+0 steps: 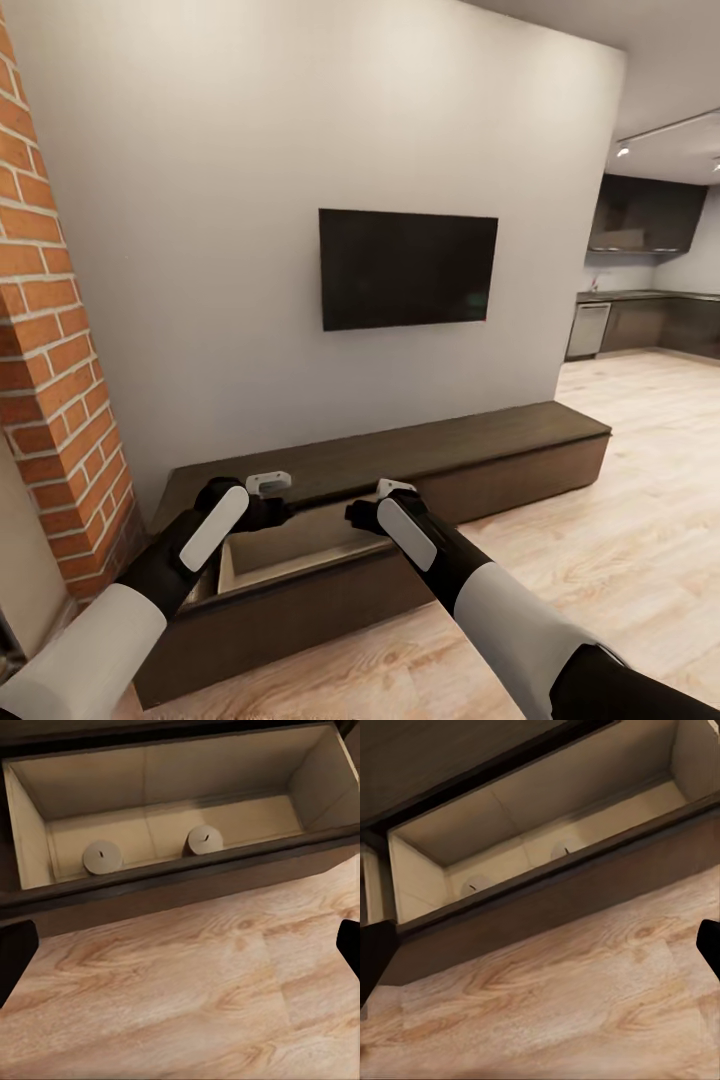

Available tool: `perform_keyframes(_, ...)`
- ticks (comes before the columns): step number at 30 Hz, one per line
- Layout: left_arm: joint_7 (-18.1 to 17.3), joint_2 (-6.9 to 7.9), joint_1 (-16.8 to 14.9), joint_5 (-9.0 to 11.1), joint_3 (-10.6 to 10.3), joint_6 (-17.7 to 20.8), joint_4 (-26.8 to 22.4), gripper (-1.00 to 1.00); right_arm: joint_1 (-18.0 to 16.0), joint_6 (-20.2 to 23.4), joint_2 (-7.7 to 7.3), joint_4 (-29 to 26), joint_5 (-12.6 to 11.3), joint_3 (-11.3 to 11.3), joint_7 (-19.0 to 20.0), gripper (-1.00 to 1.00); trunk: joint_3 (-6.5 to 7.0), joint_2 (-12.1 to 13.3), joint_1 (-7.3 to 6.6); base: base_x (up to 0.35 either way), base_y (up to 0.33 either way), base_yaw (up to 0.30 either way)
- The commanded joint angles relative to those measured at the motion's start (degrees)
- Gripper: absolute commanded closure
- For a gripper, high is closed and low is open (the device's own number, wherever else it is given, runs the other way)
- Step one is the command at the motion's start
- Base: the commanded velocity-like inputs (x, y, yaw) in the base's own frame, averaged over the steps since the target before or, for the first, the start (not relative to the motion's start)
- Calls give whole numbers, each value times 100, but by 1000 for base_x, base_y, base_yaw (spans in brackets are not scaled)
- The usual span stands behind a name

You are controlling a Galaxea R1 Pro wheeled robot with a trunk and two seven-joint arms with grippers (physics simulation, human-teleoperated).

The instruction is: Place each of the two pumpkins and all three candles from the living room inside a cabinet in the living room (use any cabinet), then make sure every cabinet is closed, and position the cauldron so it is next to a table in the living room.

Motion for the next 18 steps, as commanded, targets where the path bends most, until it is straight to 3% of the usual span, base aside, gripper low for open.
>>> perform_keyframes(1,59,7,-6,59,-19,-1,-6,-100,-6,7,0,-5,-40,14,-46,-100,-12,-4,0,-6,0,254)
perform_keyframes(18,54,7,-4,59,-19,4,-4,-100,-4,7,0,-5,-38,19,-46,-100,-92,-4,0,-1,0,254)
